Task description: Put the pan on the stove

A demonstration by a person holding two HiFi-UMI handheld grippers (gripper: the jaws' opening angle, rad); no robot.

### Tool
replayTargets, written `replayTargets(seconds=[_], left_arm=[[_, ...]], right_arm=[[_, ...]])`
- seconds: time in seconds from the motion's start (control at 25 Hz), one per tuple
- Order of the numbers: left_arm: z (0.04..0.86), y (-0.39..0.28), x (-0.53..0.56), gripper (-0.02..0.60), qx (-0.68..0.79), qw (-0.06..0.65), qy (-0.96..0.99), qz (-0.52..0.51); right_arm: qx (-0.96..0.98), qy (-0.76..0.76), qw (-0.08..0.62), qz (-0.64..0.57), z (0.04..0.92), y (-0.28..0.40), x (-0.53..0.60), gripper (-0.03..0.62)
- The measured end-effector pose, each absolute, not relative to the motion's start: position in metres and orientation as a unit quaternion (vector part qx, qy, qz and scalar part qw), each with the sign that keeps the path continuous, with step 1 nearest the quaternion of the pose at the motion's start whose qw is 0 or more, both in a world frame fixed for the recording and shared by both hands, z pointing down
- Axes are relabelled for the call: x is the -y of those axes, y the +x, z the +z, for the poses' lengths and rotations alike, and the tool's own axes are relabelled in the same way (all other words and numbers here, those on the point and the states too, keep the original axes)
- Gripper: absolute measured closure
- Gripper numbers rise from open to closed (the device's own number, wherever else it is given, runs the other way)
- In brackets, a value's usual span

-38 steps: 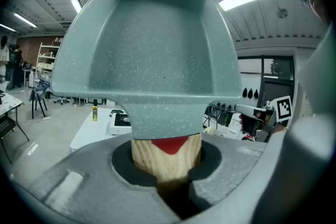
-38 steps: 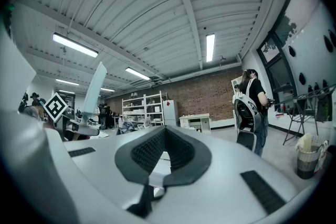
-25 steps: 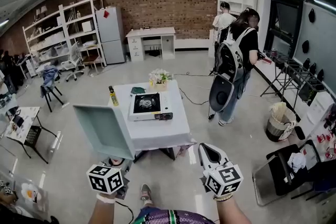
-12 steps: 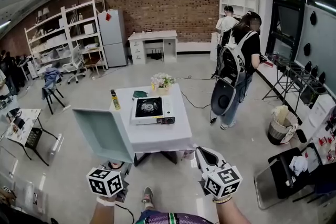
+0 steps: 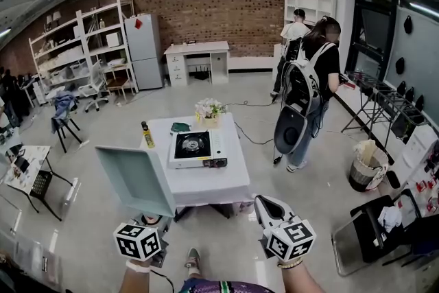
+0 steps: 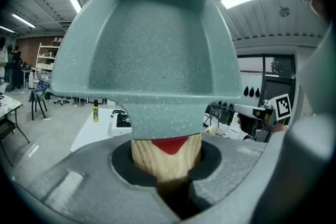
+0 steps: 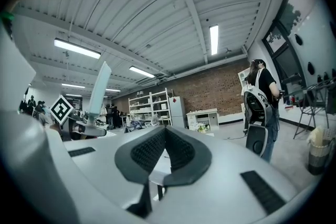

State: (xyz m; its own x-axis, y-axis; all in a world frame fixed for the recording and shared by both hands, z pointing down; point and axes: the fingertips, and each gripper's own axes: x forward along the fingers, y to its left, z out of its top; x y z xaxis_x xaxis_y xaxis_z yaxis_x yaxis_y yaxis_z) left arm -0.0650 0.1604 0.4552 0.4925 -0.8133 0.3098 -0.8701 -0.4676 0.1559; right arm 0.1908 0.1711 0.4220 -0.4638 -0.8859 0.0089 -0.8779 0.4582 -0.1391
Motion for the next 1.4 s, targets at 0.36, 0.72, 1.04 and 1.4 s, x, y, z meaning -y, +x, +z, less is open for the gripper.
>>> replayTargets(seconds=[0.36,0.72,1.04,1.4], left_arm=[[0.459,-0.058,-0.116,0.486,0.476,0.165,0.859,0.088],[0.46,-0.065,-0.064,0.486,0.47,0.174,0.861,0.088],[0.47,-0.082,-0.004,0.486,0.458,0.184,0.863,0.102],[0.465,-0.104,0.063,0.485,0.437,0.182,0.873,0.116]], right_arm=[[-0.848,-0.525,0.037,-0.067,0.419,0.193,-0.129,0.594],[-0.852,-0.518,0.04,-0.065,0.398,0.18,-0.076,0.594],[-0.848,-0.523,0.028,-0.078,0.403,0.16,-0.024,0.594],[-0.835,-0.543,0.02,-0.082,0.395,0.138,0.035,0.594]])
